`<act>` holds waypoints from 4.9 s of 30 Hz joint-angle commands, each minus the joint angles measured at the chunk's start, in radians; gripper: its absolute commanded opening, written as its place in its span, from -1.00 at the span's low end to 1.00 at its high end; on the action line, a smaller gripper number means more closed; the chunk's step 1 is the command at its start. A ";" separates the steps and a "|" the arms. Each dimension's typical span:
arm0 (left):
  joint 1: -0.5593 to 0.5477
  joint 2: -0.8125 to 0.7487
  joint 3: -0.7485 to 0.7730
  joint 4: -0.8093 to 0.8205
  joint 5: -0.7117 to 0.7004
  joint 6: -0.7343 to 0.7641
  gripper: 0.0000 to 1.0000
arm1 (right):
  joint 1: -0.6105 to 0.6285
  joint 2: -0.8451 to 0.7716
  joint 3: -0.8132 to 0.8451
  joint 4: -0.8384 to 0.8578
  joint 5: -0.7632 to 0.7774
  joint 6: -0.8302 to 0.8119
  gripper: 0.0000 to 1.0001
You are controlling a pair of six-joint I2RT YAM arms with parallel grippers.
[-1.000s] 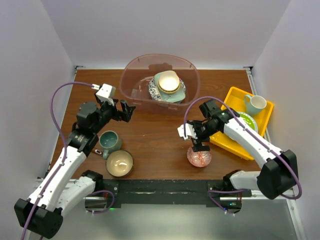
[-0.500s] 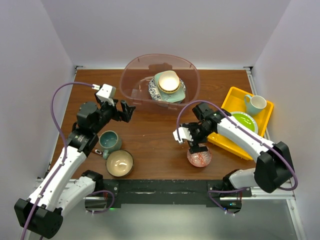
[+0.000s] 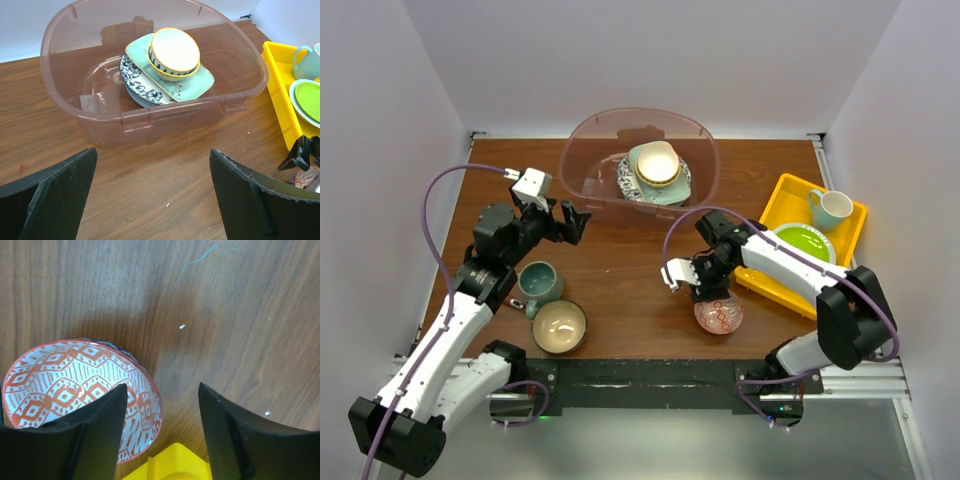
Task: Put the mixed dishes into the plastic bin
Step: Pick up the bowl from the center of the board.
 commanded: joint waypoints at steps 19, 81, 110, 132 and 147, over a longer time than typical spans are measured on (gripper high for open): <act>0.007 -0.009 -0.003 0.032 -0.005 0.015 1.00 | 0.015 0.020 0.008 0.041 -0.036 0.101 -1.00; -0.290 0.123 -0.056 0.136 0.122 -0.310 1.00 | -0.169 -0.141 0.042 0.222 -0.249 0.640 -1.00; -0.629 0.278 0.049 0.096 -0.310 -0.436 1.00 | -0.172 -0.142 0.033 0.244 -0.228 0.654 -1.00; -0.761 0.403 0.148 -0.022 -0.524 -0.513 1.00 | -0.172 -0.141 0.028 0.250 -0.220 0.657 -1.00; -0.801 0.521 0.228 -0.110 -0.605 -0.550 1.00 | -0.176 -0.142 0.033 0.248 -0.235 0.662 -1.00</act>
